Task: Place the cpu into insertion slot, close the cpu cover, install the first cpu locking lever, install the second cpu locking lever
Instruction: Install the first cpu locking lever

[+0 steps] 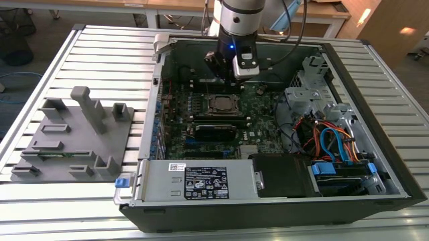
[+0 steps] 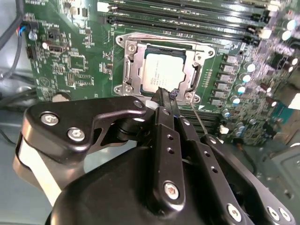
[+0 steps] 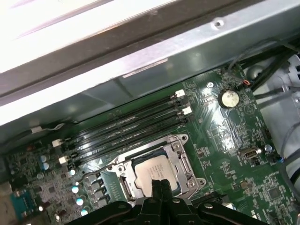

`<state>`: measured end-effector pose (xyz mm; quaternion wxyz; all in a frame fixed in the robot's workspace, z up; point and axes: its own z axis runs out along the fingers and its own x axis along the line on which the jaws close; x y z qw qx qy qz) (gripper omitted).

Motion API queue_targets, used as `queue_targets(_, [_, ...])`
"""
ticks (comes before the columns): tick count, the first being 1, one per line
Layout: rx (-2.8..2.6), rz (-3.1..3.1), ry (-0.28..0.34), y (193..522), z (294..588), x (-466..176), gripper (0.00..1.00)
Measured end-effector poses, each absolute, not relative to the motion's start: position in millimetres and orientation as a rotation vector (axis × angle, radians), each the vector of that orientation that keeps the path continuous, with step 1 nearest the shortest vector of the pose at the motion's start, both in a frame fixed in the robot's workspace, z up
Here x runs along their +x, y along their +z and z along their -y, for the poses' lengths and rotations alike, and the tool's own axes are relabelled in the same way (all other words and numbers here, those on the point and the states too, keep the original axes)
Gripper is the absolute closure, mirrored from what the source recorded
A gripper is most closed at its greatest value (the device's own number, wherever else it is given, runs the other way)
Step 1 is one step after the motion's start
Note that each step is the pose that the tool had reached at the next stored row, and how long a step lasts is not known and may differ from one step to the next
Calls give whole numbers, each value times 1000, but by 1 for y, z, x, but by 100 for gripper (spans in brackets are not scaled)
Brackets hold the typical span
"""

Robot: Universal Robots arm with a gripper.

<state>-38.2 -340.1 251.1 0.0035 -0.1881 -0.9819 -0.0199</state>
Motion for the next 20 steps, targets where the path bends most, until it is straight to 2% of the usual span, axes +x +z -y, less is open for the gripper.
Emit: queue_targets(20, [-344, 3112, -62, 251, 340, -50, 90])
